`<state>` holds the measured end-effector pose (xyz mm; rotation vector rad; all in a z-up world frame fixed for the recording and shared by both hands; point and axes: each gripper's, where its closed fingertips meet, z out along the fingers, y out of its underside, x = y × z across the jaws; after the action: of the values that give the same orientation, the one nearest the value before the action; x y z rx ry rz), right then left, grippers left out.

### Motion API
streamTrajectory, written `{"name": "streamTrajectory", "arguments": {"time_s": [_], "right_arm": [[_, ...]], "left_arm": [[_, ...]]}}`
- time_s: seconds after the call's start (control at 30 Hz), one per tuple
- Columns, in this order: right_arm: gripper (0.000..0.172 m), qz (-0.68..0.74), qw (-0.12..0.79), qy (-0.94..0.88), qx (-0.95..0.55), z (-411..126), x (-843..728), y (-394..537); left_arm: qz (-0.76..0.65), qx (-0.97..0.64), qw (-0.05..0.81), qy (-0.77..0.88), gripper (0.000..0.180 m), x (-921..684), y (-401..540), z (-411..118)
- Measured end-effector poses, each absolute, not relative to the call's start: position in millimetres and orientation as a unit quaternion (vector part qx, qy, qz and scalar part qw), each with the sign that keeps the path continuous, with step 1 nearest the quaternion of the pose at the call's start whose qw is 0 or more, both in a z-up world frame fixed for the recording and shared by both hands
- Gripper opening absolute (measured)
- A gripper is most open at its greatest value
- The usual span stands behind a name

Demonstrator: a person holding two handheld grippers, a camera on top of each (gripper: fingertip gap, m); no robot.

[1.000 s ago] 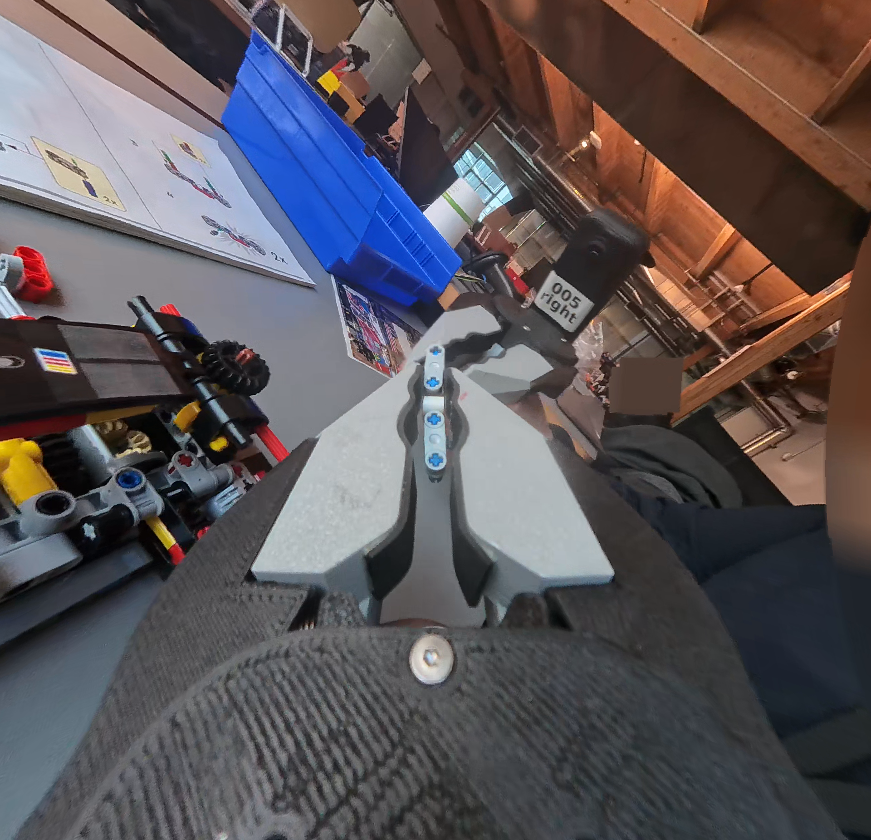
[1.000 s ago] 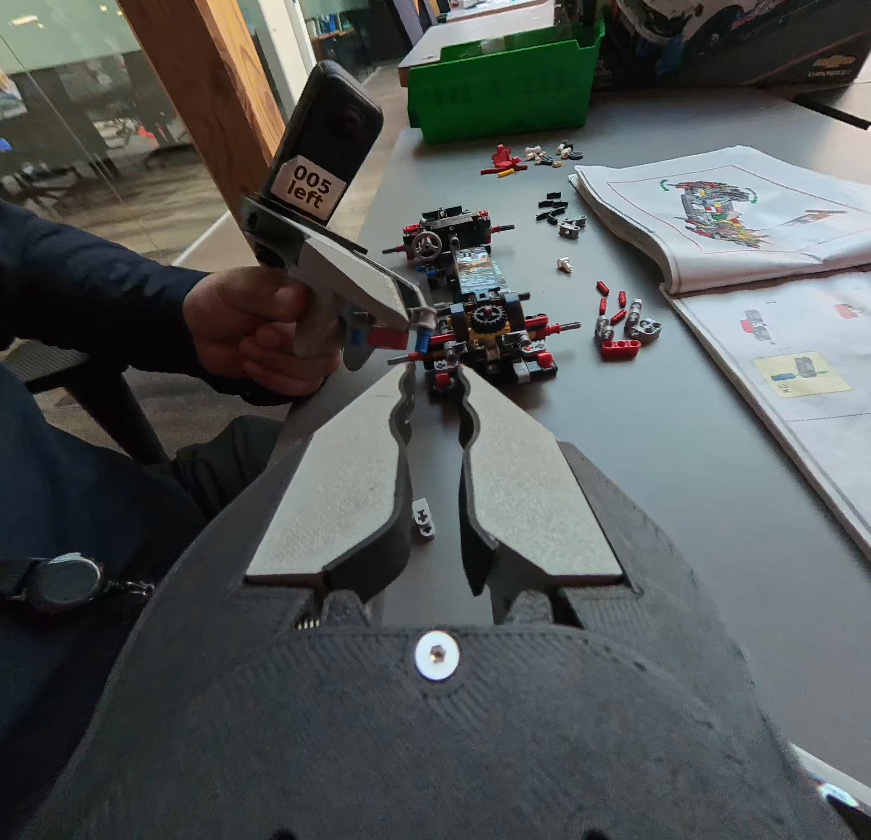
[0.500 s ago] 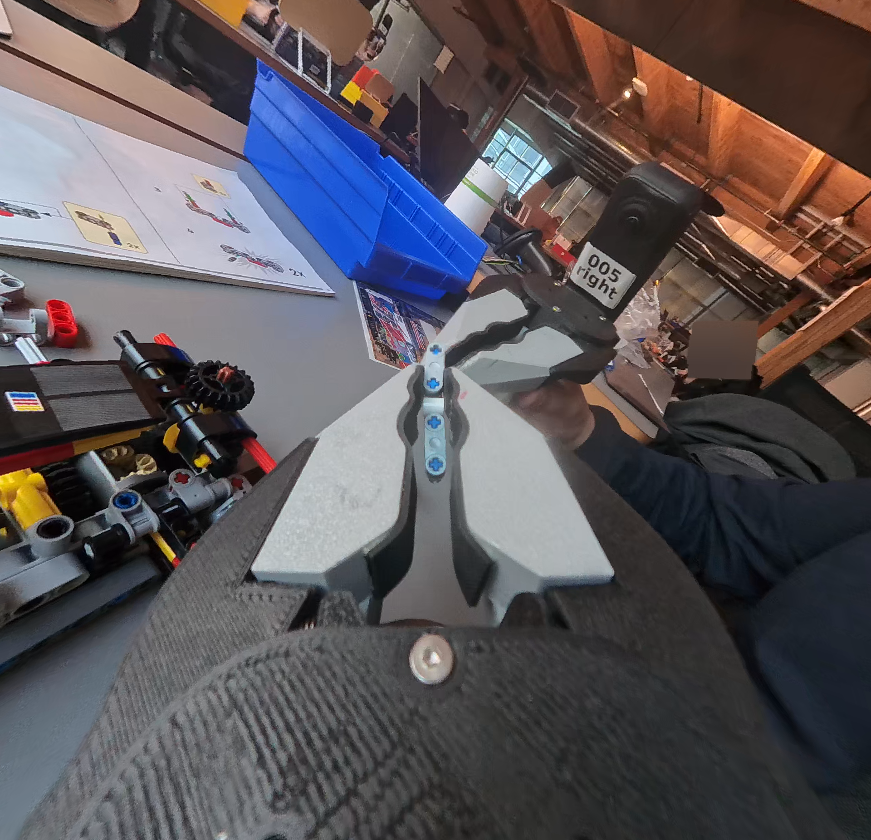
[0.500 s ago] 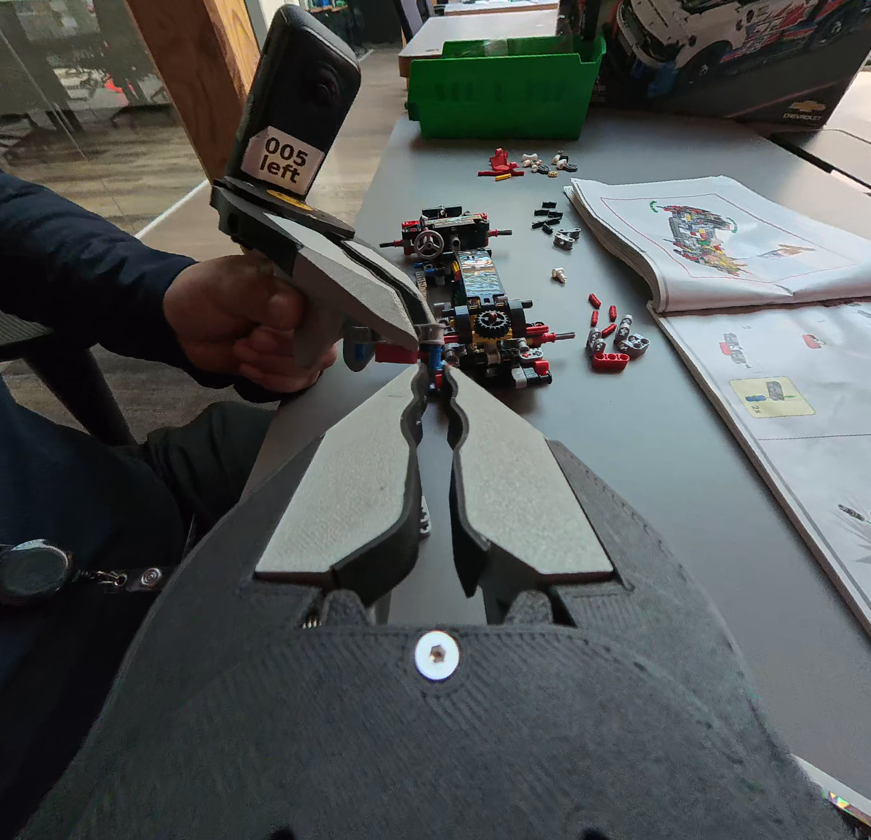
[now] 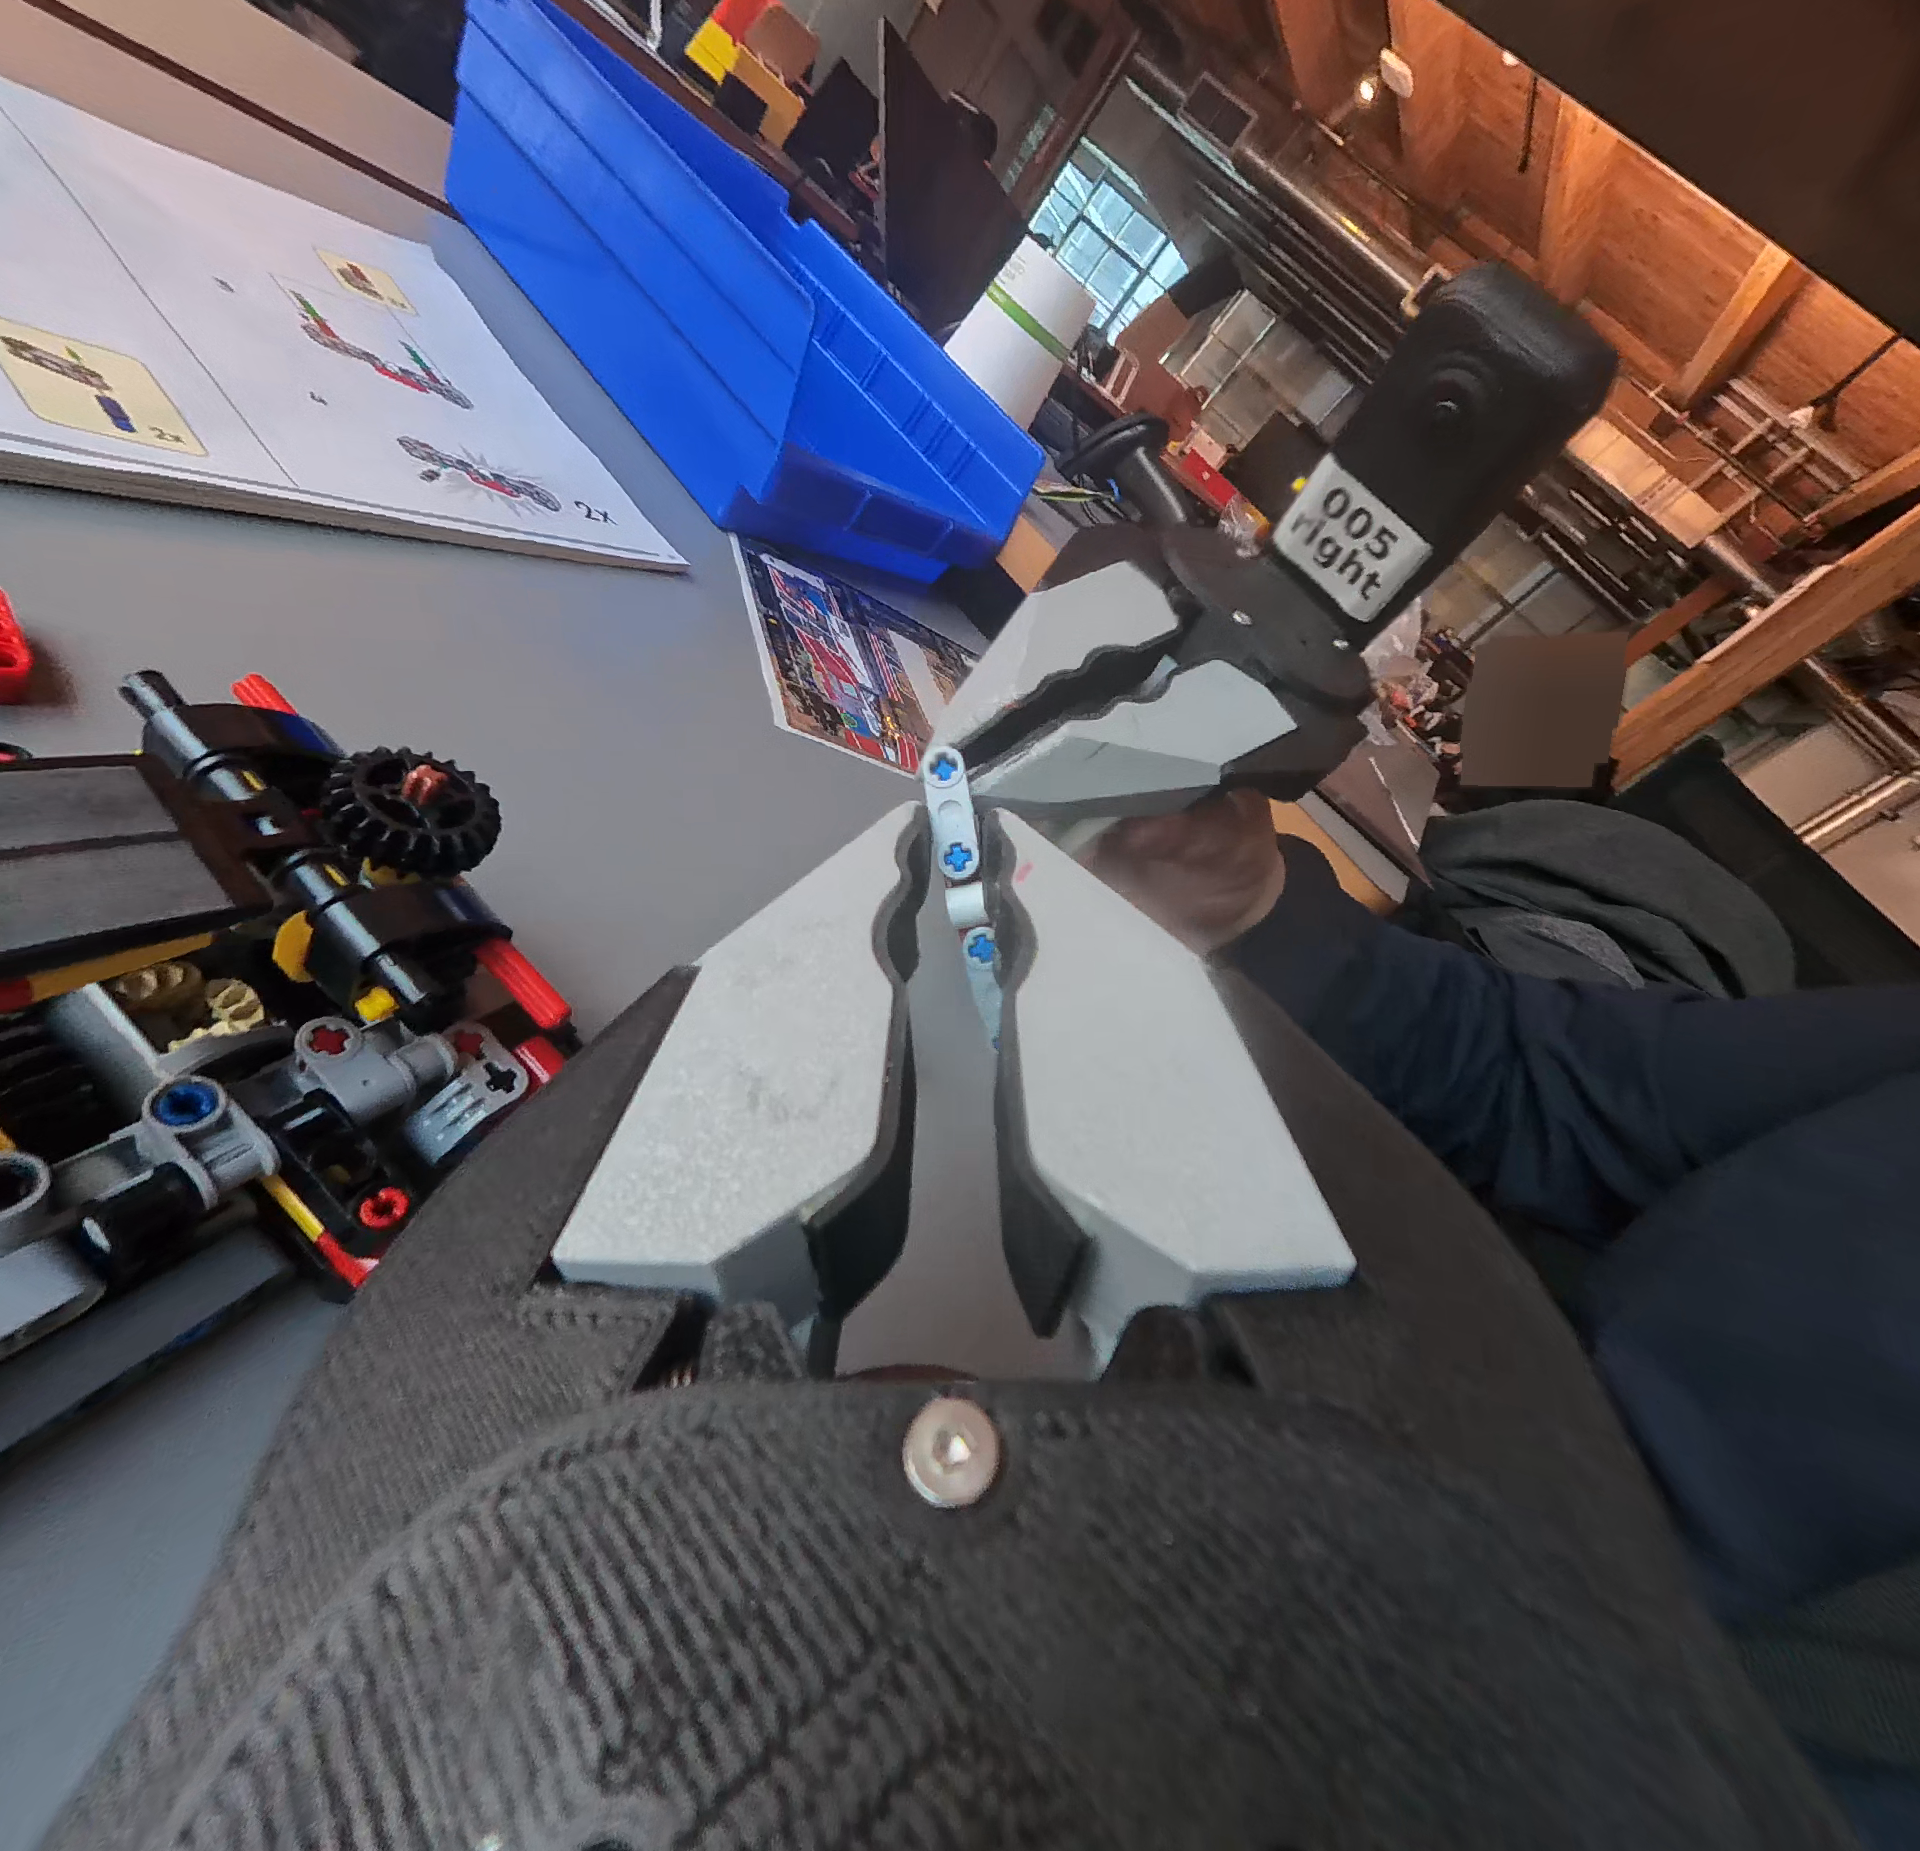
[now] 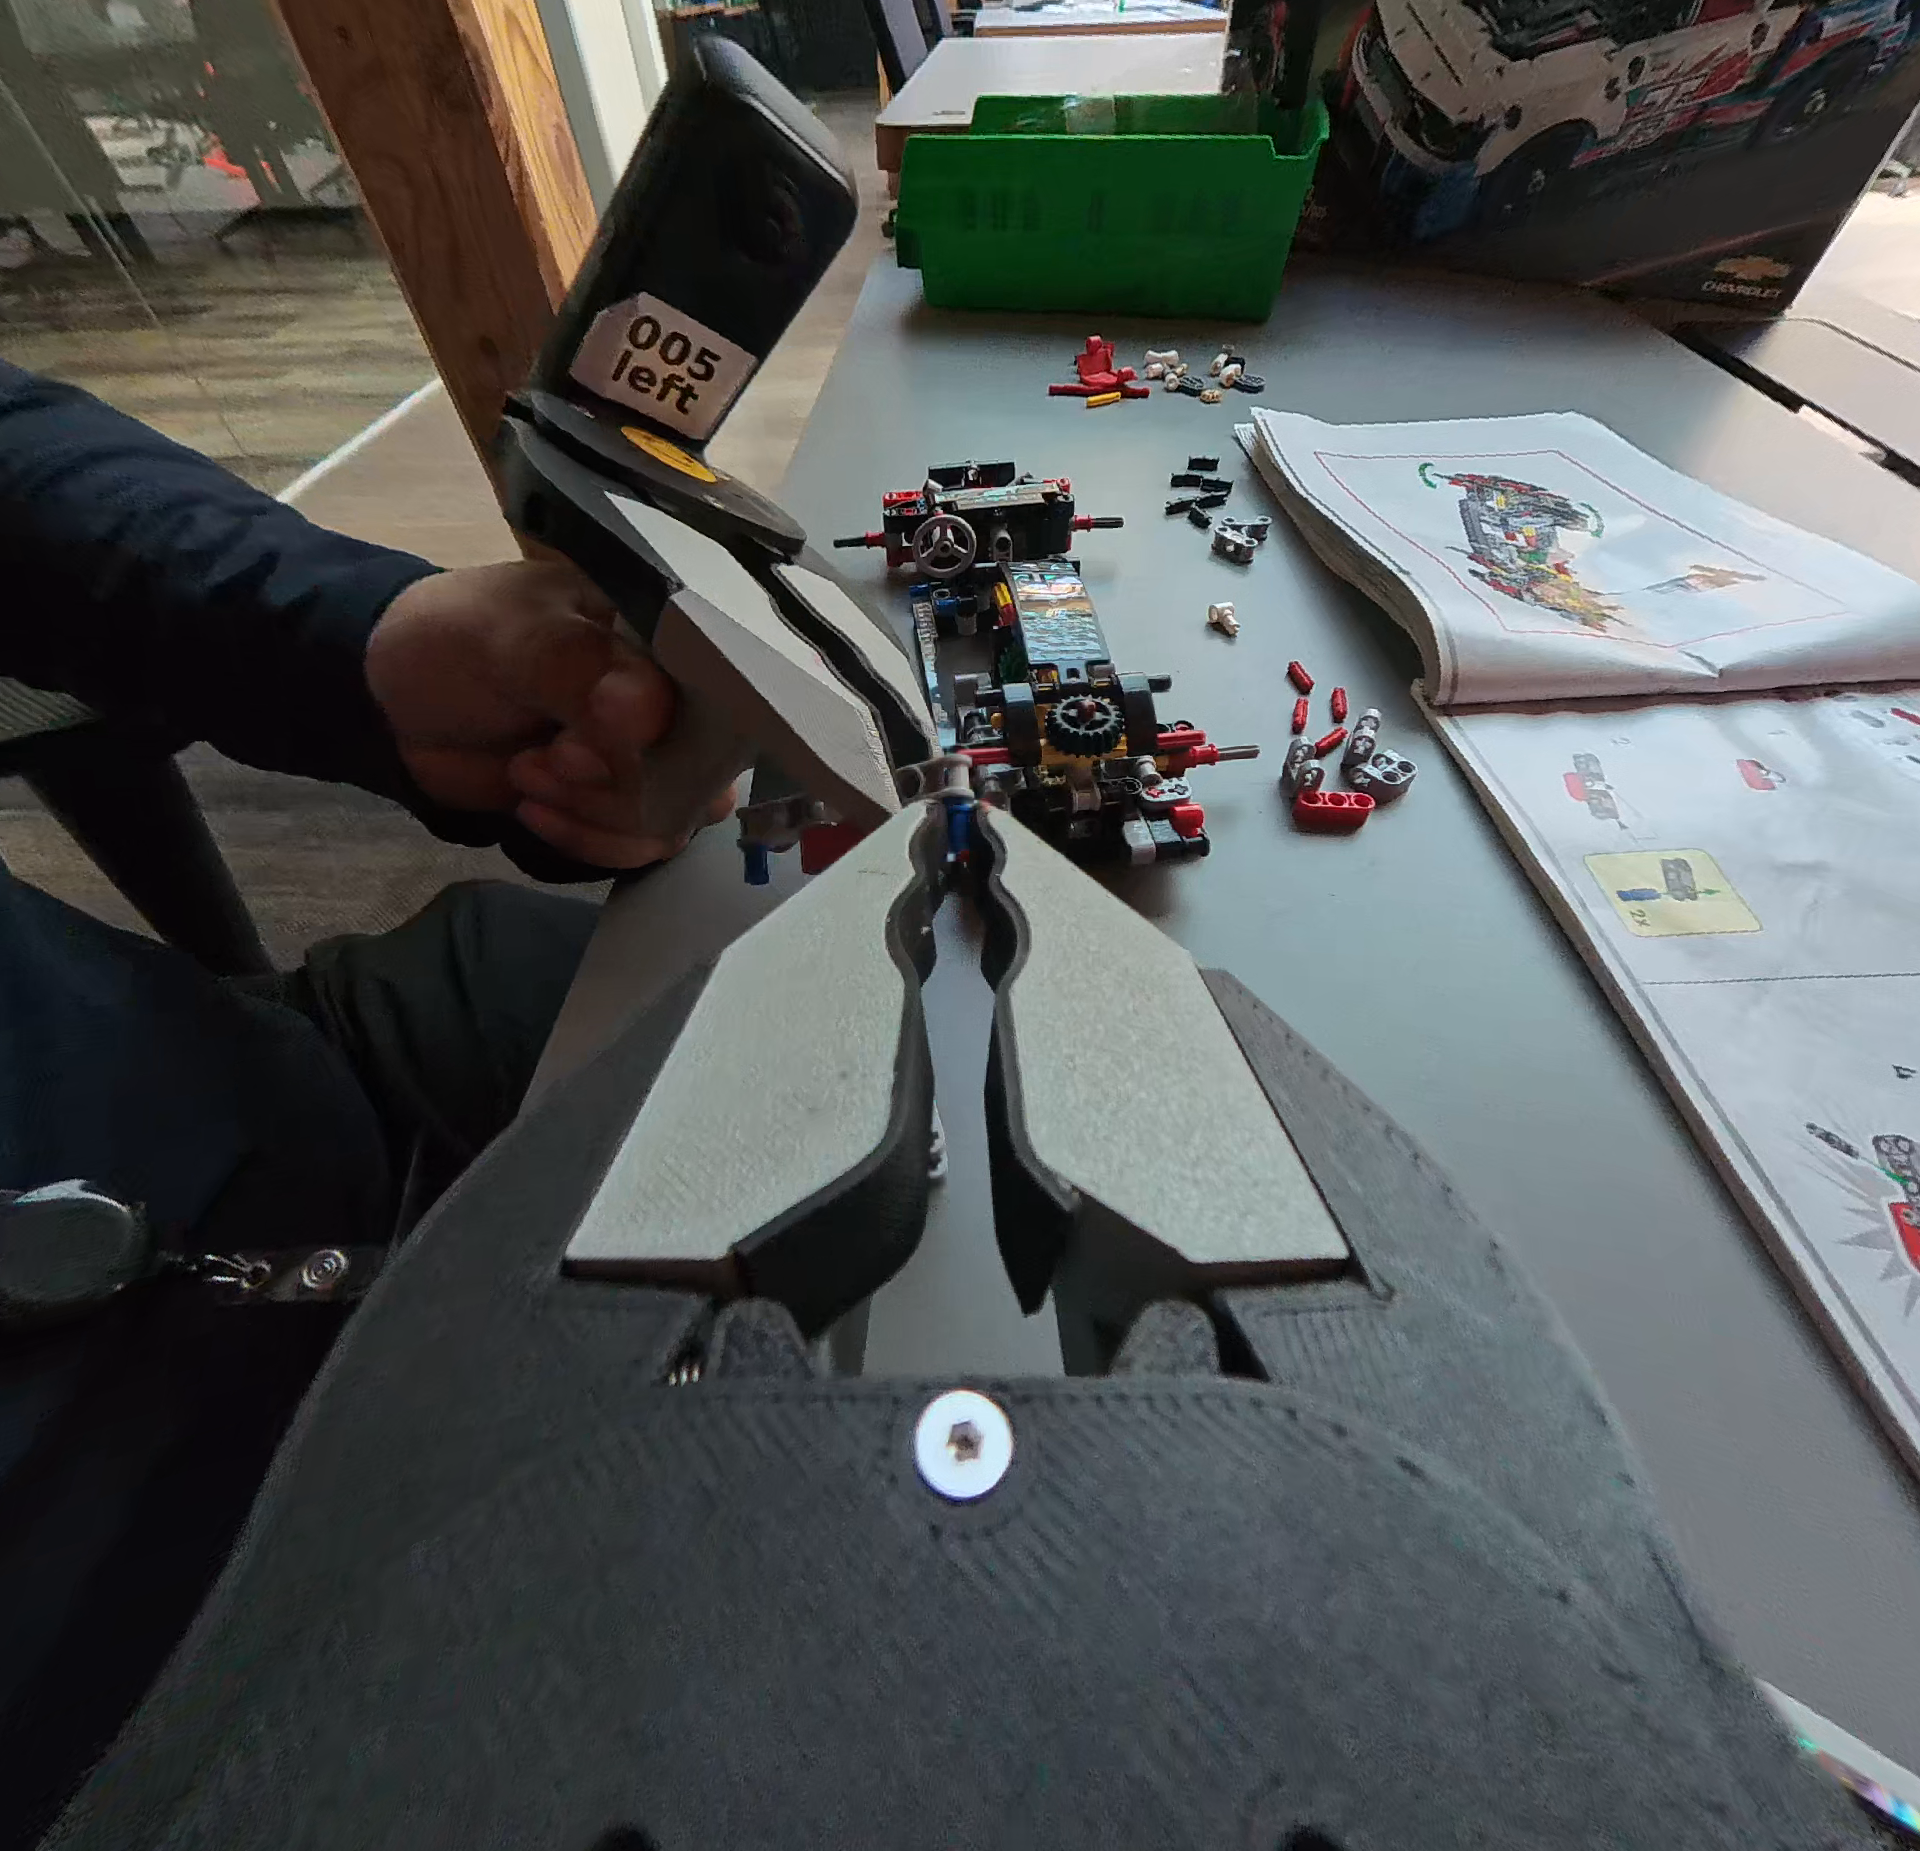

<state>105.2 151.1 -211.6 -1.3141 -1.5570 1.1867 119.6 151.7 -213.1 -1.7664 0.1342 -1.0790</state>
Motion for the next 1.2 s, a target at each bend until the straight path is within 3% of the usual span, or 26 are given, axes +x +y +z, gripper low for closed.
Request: {"name": "streamTrajectory", "arguments": {"time_s": [0.2,0.33,0.73,0.83,0.9,1.03,1.2], "right_arm": [[0.001,0.392,0.391,-0.649,-0.521,-220.9,103.9,151.4],[0.002,0.412,0.383,-0.639,-0.525,-220.4,102.1,151.9],[0.004,0.504,0.306,-0.587,-0.555,-220.3,102.0,153.7],[0.000,0.450,0.304,-0.589,-0.599,-245.4,103.9,174.9],[0.000,0.497,0.290,-0.569,-0.587,-235.1,102.1,168.5],[0.000,0.476,0.298,-0.569,-0.600,-236.9,102.6,176.1],[0.002,0.528,0.259,-0.552,-0.591,-234.8,105.5,169.1]], "left_arm": [[-0.297,-0.771,0.552,0.109,0.004,113.6,152.7,-220.0],[-0.267,-0.771,0.568,0.109,0.004,110.9,153.3,-218.3],[-0.004,-0.747,0.621,0.236,0.004,110.5,155.7,-216.0],[-0.004,-0.675,0.676,0.295,0.004,139.6,139.2,-189.5],[0.023,-0.661,0.672,0.334,0.004,159.1,133.7,-192.2],[-0.063,-0.682,0.678,0.268,0.005,135.3,142.7,-189.9],[-0.028,-0.638,0.697,0.324,0.005,122.8,138.3,-179.6]]}}
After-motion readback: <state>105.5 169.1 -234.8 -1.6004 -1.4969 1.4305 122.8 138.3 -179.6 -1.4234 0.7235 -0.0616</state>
